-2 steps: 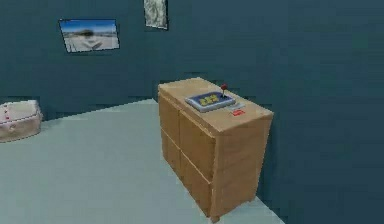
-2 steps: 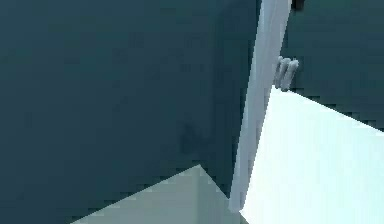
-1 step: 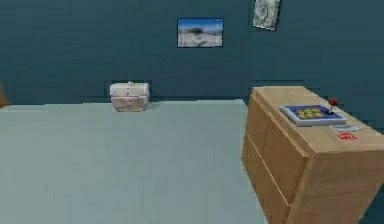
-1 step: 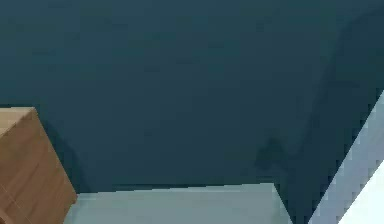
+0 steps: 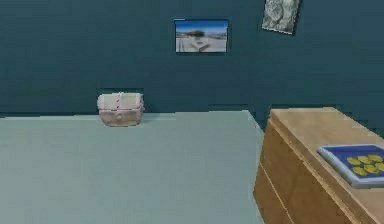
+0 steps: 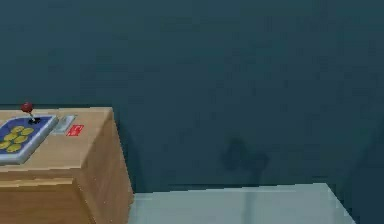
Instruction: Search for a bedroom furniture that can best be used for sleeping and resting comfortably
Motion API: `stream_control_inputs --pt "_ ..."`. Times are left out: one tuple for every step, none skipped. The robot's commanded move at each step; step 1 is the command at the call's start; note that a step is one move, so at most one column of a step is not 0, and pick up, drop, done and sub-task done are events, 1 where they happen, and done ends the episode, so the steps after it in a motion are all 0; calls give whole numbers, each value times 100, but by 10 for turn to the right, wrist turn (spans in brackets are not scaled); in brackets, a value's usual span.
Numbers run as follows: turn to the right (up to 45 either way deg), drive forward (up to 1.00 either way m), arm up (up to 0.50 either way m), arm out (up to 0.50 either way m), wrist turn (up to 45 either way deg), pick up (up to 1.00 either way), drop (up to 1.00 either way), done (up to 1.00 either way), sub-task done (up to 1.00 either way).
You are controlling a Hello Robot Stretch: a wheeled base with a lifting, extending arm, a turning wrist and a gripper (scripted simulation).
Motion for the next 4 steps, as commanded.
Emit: stream_control_inputs --pt "-450 0 0 0 0 0 0 0 0" --pt "-450 0 0 0 0 0 0 0 0" --pt "0 100 0 0 0 0 0 0 0" --pt "-30 0 0 0 0 0 0 0 0"
